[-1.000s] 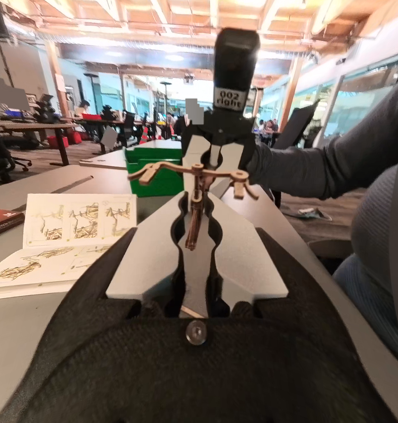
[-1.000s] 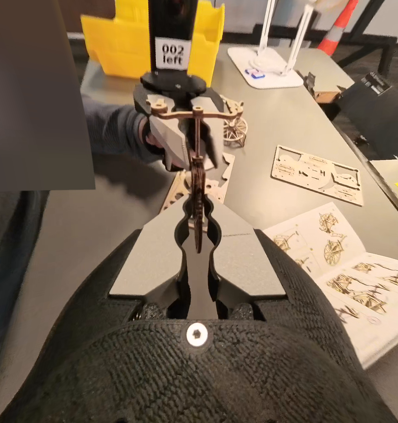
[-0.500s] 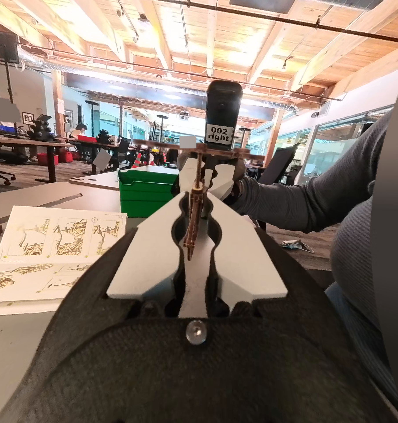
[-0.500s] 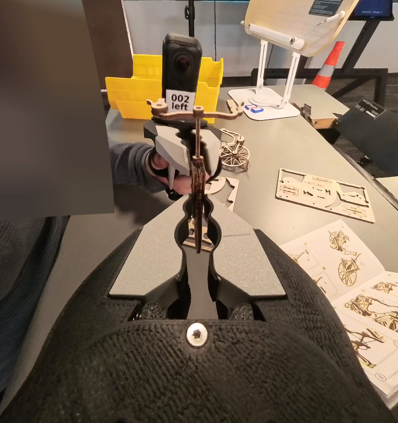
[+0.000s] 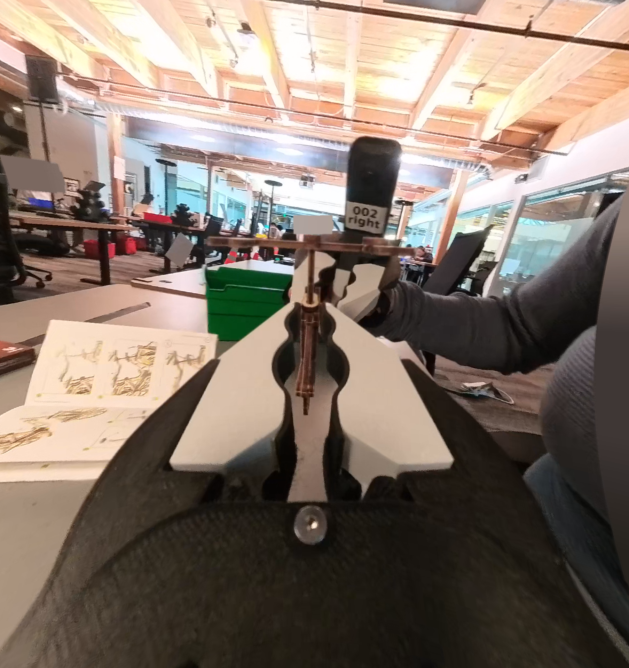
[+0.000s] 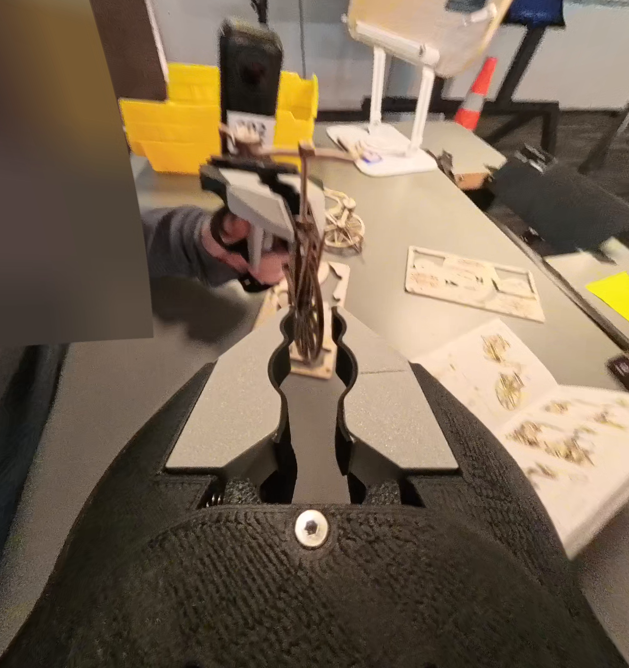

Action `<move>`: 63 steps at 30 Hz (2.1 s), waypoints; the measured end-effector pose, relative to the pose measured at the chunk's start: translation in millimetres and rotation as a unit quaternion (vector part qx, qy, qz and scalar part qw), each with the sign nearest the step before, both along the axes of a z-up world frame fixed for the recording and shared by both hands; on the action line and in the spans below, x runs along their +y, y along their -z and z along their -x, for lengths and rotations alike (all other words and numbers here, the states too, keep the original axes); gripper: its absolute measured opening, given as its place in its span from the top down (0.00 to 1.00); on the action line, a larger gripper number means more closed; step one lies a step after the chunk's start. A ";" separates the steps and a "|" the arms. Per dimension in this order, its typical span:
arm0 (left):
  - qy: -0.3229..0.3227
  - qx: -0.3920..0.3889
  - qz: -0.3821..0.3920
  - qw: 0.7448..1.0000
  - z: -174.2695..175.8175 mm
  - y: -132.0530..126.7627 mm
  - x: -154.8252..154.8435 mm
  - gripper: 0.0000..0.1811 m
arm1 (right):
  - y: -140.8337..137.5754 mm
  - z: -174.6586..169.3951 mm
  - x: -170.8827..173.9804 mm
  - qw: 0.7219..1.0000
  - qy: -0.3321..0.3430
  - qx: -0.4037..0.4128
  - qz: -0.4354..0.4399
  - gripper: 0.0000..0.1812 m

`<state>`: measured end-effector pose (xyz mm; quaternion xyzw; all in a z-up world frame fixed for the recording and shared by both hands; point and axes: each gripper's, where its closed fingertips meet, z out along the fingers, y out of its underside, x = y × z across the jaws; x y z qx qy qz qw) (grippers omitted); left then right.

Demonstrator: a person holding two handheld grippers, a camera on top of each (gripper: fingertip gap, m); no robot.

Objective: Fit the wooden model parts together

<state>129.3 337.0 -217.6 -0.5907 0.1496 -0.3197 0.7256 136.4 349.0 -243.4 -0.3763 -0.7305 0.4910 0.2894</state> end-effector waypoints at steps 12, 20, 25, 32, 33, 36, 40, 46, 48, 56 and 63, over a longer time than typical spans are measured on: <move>-0.037 0.007 0.017 0.999 20.1 5.7 3.4 0.95 | 129.2 -65.5 -28.6 0.925 -0.135 -0.241 -0.262 0.92; -0.037 0.025 0.020 0.999 17.9 8.0 3.3 0.95 | 136.1 -65.4 -29.1 0.854 -0.186 -0.320 -0.366 0.98; -0.049 0.015 0.008 0.999 23.8 1.2 0.8 0.95 | 136.0 -64.2 -29.7 0.877 -0.142 -0.338 -0.310 1.00; -0.071 -0.056 -0.130 0.987 47.8 -76.2 -24.9 0.95 | -82.5 5.2 -32.2 0.990 0.057 0.126 0.001 1.00; -0.058 -0.054 -0.150 0.985 44.0 -91.6 -26.6 0.95 | -124.2 3.3 -35.2 0.977 0.059 0.199 0.050 1.00; -0.014 -0.030 -0.202 0.979 21.3 -134.8 -31.1 0.95 | -204.9 -7.2 -44.8 0.939 0.038 0.318 0.127 1.00; 0.017 -0.001 -0.240 0.971 -3.6 -169.1 -33.4 0.95 | -242.7 -14.3 -56.7 0.930 -0.002 0.338 0.146 1.00; 0.029 0.004 -0.256 0.966 -18.1 -183.9 -33.7 0.95 | -249.6 -15.3 -58.0 0.939 0.000 0.323 0.115 1.00; 0.035 -0.003 -0.258 0.965 -19.3 -184.9 -34.8 0.95 | -249.4 -16.9 -55.7 0.943 0.007 0.320 0.095 1.00; -0.015 0.074 -0.166 0.983 4.7 -155.1 -7.8 0.95 | -156.6 -32.1 9.3 0.957 0.132 0.230 0.120 1.00; 0.123 0.073 -0.111 0.984 -35.7 -110.8 7.8 0.95 | -173.9 -51.6 13.3 0.911 0.098 0.312 0.252 1.00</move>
